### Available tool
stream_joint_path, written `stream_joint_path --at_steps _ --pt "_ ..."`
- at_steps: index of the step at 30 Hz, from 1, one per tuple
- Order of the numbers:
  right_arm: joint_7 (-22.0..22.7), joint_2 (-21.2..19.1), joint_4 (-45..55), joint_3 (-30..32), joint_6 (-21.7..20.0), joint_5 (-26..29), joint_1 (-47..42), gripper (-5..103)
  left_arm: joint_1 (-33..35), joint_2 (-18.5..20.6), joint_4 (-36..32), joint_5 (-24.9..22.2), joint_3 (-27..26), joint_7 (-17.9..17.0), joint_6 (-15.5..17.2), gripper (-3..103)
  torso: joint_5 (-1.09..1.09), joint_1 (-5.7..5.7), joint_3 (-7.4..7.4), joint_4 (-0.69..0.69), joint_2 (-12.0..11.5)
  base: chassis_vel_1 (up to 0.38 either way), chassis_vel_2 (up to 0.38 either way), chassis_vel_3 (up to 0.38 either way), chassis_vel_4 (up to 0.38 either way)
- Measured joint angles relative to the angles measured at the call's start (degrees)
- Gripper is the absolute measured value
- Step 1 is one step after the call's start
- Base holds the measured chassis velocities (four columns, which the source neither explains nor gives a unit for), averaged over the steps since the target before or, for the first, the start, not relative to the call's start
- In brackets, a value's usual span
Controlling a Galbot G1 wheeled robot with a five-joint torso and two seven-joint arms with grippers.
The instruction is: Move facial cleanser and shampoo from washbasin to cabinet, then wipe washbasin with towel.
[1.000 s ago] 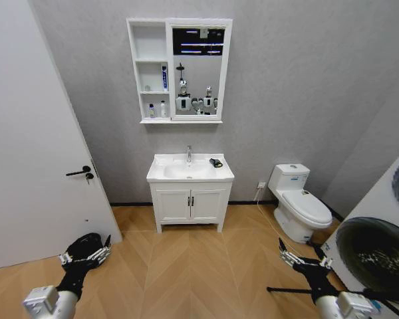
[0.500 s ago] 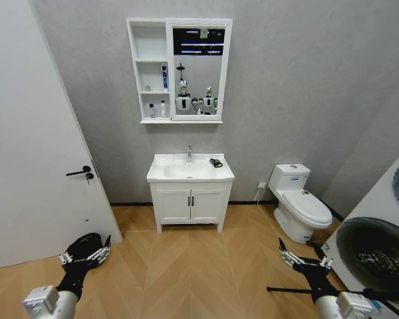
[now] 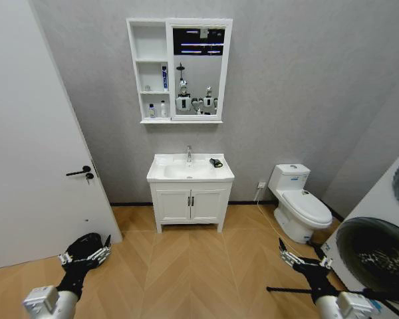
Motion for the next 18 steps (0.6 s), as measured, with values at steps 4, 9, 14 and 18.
stream_joint_path --at_steps 4,9,14,18 --pt "0.0 0.0 0.0 0.0 0.0 0.0 0.0 100 0.0 0.0 0.0 0.0 0.0 0.0 0.0 100 0.0 0.0 0.0 0.0 0.0 0.0 0.0 0.0 0.0" --pt "0.0 0.0 0.0 0.0 0.0 0.0 0.0 100 0.0 0.0 0.0 0.0 0.0 0.0 0.0 100 0.0 0.0 0.0 0.0 0.0 0.0 0.0 0.0 0.0" --pt "0.0 0.0 0.0 0.0 0.0 0.0 0.0 100 0.0 0.0 0.0 0.0 0.0 0.0 0.0 100 0.0 0.0 0.0 0.0 0.0 0.0 0.0 0.0 0.0" --pt "0.0 0.0 0.0 0.0 0.0 0.0 0.0 100 0.0 0.0 0.0 0.0 0.0 0.0 0.0 100 0.0 0.0 0.0 0.0 0.0 0.0 0.0 0.0 0.0"
